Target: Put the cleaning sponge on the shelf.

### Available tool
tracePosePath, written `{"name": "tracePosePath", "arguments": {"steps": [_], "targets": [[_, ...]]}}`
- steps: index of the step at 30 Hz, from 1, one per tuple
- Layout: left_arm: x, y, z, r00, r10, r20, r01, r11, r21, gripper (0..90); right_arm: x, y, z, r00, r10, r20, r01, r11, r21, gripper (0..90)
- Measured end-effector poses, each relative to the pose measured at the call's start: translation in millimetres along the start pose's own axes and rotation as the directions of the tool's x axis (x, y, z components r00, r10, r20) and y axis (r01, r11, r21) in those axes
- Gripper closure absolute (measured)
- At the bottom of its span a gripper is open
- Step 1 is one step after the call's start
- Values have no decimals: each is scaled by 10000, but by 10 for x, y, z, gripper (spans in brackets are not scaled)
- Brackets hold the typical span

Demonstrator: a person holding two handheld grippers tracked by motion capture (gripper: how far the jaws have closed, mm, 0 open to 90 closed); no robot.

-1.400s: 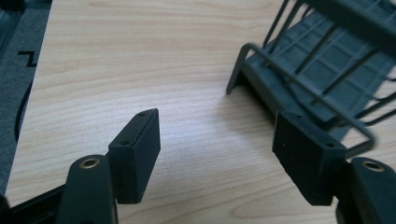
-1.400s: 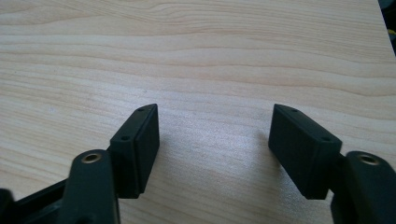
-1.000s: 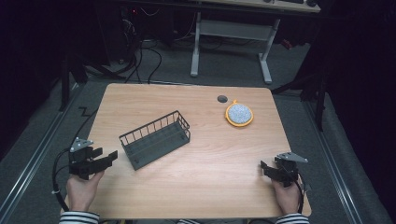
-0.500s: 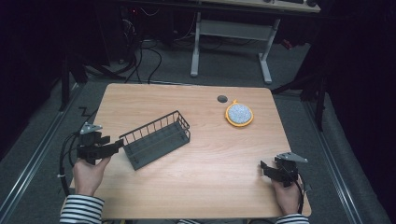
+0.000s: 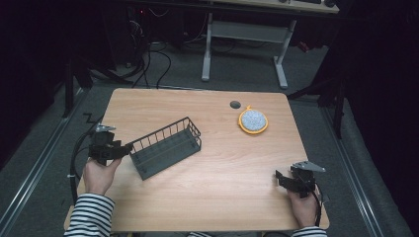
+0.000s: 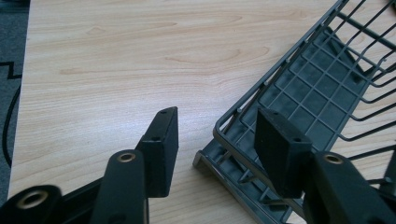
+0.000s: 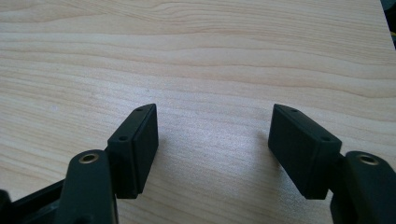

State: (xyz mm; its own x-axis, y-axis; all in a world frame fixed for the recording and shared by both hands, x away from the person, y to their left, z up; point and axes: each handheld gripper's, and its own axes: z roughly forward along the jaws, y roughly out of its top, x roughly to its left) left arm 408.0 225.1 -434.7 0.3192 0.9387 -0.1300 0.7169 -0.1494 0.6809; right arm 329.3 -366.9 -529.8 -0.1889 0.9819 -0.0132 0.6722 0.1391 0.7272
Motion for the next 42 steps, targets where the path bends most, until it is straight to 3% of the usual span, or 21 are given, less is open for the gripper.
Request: {"name": "tracePosePath", "arguments": {"steps": [9, 17, 19, 30, 42], "targets": [[-39, 20, 106, 9998, 176, 17, -177, 9993, 342, 602, 0, 0, 0, 10000, 0, -5, 0, 10000, 1, 333], [-110, 35, 173, 9987, 492, -166, -486, 9981, 367, 691, -1, 1, -2, 10000, -5, -3, 5, 10000, 39, 330], [-106, 36, 175, 9991, 409, -74, -406, 9986, 347, 709, -1, 1, -3, 10000, -7, -8, 7, 10000, 42, 330], [-152, 51, 212, 9991, 375, 178, -379, 9991, 205, 714, 0, 1, -2, 10000, -10, -16, 10, 10000, 37, 328], [-355, 131, 329, 9964, 714, 466, -721, 9973, 138, 714, 1, 0, -1, 10000, -19, -30, 19, 10000, 14, 325]]}}
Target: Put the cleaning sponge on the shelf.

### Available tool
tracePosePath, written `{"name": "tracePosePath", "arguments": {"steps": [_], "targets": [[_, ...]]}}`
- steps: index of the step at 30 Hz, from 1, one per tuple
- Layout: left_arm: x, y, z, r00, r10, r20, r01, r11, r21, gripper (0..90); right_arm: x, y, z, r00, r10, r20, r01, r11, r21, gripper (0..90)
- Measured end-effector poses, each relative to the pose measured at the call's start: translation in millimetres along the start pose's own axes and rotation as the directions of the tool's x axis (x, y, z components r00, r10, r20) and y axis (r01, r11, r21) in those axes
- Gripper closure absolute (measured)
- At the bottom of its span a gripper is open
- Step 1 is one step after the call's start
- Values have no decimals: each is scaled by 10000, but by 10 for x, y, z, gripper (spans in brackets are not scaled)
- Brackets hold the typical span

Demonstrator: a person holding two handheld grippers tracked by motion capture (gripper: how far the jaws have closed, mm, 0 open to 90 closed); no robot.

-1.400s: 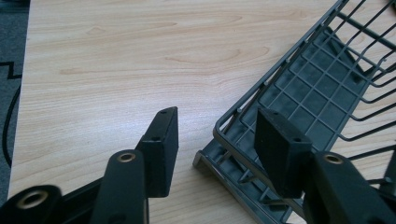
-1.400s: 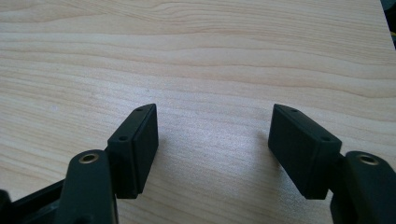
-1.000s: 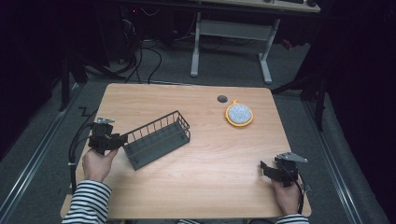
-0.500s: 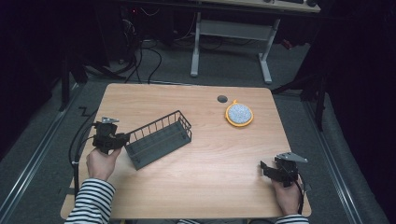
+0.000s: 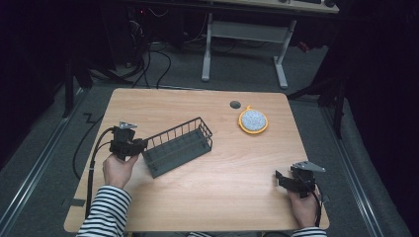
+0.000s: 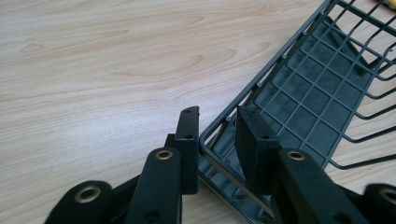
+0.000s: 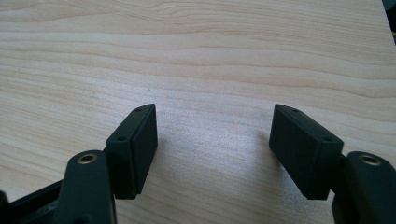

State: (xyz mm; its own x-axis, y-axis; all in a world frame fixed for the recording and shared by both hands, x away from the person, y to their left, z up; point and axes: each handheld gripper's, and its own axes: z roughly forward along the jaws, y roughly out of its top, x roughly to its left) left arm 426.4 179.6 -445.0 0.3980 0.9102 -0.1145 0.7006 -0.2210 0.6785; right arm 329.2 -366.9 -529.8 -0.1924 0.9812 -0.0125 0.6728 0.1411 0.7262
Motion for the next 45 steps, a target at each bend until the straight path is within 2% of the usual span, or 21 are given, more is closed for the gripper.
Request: {"name": "tracePosePath", "arguments": {"steps": [5, 9, 19, 25, 31, 40, 43, 45], "targets": [[-108, 52, 63, 9998, 176, 137, -176, 9998, -1, 714, -1, 0, 0, 10000, -28, -8, 28, 10000, -2, 324], [-167, 64, 100, 9993, 153, 334, -150, 9998, -98, 713, -1, 0, 0, 10000, -26, -10, 26, 10000, -2, 323], [-268, 95, 144, 9984, 216, 531, -211, 9997, -89, 714, -1, 0, 1, 10000, -25, -10, 25, 10000, -3, 323], [-338, 137, 180, 9977, 435, 526, -437, 9990, 16, 714, 1, 0, 0, 10000, -1, -9, 1, 10000, 3, 323], [-441, 179, 234, 9955, 645, 688, -648, 9979, 23, 714, -1, 0, 0, 10000, -34, -4, 34, 10000, 12, 323], [-465, 185, 252, 9948, 674, 765, -671, 9977, -70, 709, -1, 1, 0, 10000, -49, -8, 49, 10000, 7, 323], [-454, 184, 233, 9955, 613, 728, -597, 9979, -240, 677, -1, 1, 0, 10000, -53, -10, 53, 10000, 8, 322], [-436, 187, 199, 9951, 579, 796, -550, 9978, -378, 572, -1, 0, 0, 10000, -53, -9, 53, 10000, 7, 323]]}}
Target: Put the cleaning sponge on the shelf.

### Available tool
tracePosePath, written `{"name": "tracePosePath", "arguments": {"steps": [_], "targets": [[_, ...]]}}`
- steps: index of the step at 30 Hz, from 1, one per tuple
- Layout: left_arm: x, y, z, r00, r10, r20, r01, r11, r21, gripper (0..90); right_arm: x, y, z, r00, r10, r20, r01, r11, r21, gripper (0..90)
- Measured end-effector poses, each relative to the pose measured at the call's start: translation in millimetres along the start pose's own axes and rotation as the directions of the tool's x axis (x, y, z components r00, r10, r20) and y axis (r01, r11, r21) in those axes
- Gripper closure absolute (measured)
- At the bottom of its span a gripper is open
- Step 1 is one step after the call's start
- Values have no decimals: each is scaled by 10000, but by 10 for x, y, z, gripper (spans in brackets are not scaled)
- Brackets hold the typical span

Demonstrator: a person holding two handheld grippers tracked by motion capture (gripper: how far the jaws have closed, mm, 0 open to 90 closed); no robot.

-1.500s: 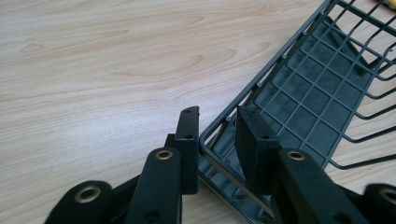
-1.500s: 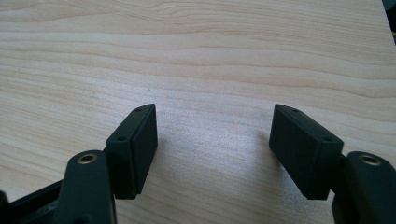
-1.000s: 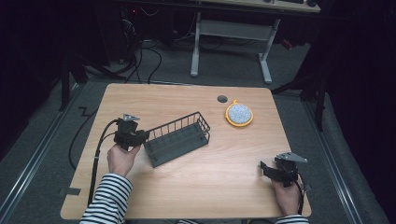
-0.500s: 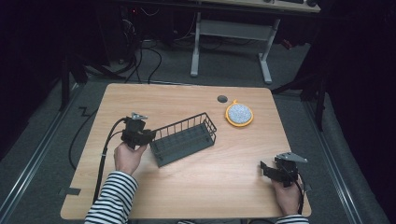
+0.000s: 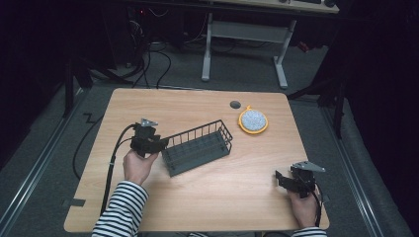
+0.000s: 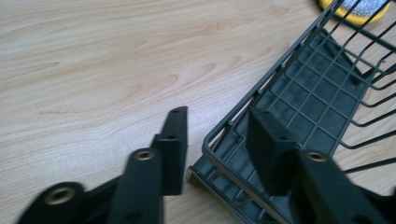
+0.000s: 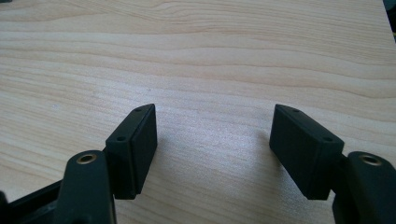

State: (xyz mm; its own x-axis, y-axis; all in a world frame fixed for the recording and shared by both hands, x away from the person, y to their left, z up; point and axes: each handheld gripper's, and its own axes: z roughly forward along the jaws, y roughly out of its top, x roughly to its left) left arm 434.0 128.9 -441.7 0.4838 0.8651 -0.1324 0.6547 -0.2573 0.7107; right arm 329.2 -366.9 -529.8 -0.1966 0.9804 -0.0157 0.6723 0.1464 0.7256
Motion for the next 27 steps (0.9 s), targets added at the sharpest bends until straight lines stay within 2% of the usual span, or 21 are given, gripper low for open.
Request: {"name": "tracePosePath", "arguments": {"steps": [3, 5, 6, 7, 11, 13, 16, 19, 20, 21, 22, 25, 26, 27], "targets": [[12, -4, -44, 10000, -72, 1, 72, 9998, -203, 482, 0, 0, 0, 10000, -1, -1, 1, 10000, 1, 323], [38, -20, -146, 9998, -186, 8, 187, 9980, -600, 440, 0, 0, 0, 10000, 1, 2, -1, 10000, 0, 325], [38, -20, -146, 9998, -186, 8, 187, 9980, -600, 427, 0, 0, 0, 10000, -1, 12, 1, 10000, 0, 331], [65, -38, -226, 9996, -271, -3, 270, 9958, -873, 420, 0, -1, -1, 10000, 8, 24, -8, 10000, -2, 339], [108, -83, -330, 9996, -265, -67, 255, 9925, -1191, 423, -10, -4, -6, 9999, 101, 80, -101, 9999, -35, 374], [123, -121, -389, 9996, -143, -246, 110, 9915, -1298, 423, -9, -4, -7, 9999, 104, 101, -104, 9999, -41, 374], [180, -210, -477, 9993, -332, -170, 299, 9861, -1635, 425, -8, -4, -7, 9999, 90, 119, -89, 10000, -39, 374], [253, -300, -525, 9984, -514, -235, 464, 9831, -1770, 426, -8, -3, -6, 9999, 87, 114, -86, 10000, -40, 374], [295, -366, -541, 9970, -739, -248, 682, 9812, -1806, 427, -8, -3, -6, 9999, 86, 114, -86, 10000, -41, 374], [295, -366, -541, 9970, -739, -248, 682, 9812, -1806, 427, -7, -3, -6, 9999, 88, 119, -88, 10000, -40, 374], [330, -441, -555, 9958, -887, -242, 829, 9803, -1793, 426, -7, -3, -6, 9999, 89, 124, -88, 10000, -40, 374], [335, -515, -571, 9958, -882, -237, 824, 9793, -1850, 422, -7, -2, -5, 9999, 89, 117, -89, 10000, -42, 382], [339, -550, -572, 9960, -851, -262, 790, 9801, -1823, 421, -6, -1, -7, 9999, 54, 125, -53, 10000, -64, 419], [343, -584, -564, 9957, -877, -298, 809, 9799, -1826, 421, -6, -1, -7, 9999, 54, 125, -53, 10000, -64, 419]]}}
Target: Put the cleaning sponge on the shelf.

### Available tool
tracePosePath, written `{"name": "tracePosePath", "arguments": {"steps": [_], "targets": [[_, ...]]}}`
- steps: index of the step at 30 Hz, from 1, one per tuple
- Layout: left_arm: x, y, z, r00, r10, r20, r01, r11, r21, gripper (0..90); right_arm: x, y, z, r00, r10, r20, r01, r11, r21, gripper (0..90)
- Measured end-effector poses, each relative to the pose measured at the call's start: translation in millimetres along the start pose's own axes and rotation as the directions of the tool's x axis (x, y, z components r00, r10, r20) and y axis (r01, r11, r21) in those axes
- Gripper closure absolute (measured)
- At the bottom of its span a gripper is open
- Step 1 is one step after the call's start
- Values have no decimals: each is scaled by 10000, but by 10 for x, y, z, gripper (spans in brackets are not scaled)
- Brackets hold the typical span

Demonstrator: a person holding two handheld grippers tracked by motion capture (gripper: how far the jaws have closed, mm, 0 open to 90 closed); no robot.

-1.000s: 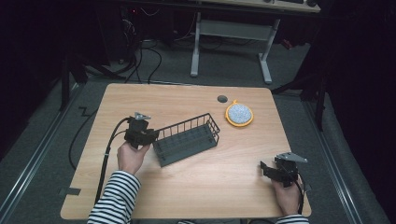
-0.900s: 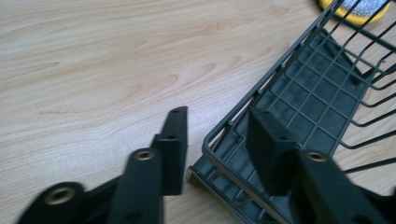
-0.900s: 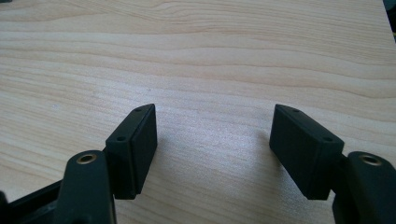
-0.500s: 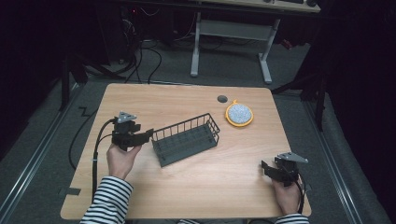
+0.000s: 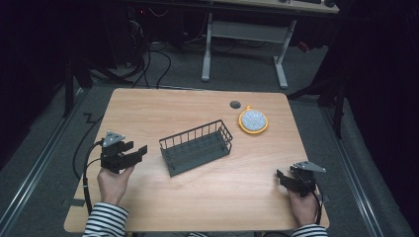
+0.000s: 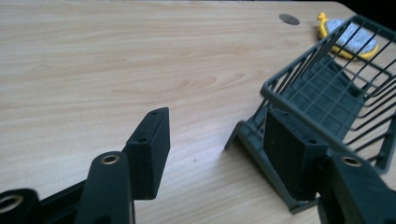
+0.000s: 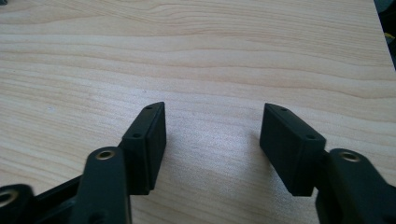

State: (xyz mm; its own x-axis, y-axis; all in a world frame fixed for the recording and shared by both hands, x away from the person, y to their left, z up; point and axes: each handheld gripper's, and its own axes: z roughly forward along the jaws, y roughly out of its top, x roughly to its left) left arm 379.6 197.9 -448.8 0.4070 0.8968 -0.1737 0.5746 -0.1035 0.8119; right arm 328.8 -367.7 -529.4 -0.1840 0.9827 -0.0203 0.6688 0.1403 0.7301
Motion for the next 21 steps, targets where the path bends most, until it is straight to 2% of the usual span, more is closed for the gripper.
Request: {"name": "tracePosePath", "arguments": {"steps": [2, 7, 9, 12, 13, 15, 17, 21], "targets": [[36, -97, 21, 9999, -129, -113, 131, 9998, 132, 414, -1, 4, 1, 10000, 13, -19, -13, 10000, 15, 422], [64, -222, 81, 9992, -112, -395, 126, 9993, 347, 410, -3, 1, 0, 10000, -17, -33, 17, 10000, 7, 419], [81, -308, 121, 9990, -320, -326, 329, 9991, 273, 414, 0, 2, 1, 9997, -141, -219, 140, 9999, -60, 454], [90, -376, 170, 9988, -350, -345, 362, 9987, 359, 417, 11, 5, 3, 9994, -173, -297, 172, 9998, -37, 454], [102, -428, 235, 9986, -375, -365, 399, 9969, 673, 416, 12, 6, 4, 9993, -194, -304, 193, 9998, -45, 454], [111, -461, 280, 9986, -469, -248, 487, 9955, 811, 415, 12, 6, 4, 9994, -195, -300, 194, 9998, -45, 452], [107, -503, 349, 9982, -568, -196, 587, 9917, 1143, 395, 15, 7, 7, 9998, -81, -164, 81, 10000, -7, 405], [81, -583, 457, 9974, -357, -633, 454, 9861, 1599, 379, 18, 5, 6, 9998, -110, -141, 109, 9999, -8, 405]]}}
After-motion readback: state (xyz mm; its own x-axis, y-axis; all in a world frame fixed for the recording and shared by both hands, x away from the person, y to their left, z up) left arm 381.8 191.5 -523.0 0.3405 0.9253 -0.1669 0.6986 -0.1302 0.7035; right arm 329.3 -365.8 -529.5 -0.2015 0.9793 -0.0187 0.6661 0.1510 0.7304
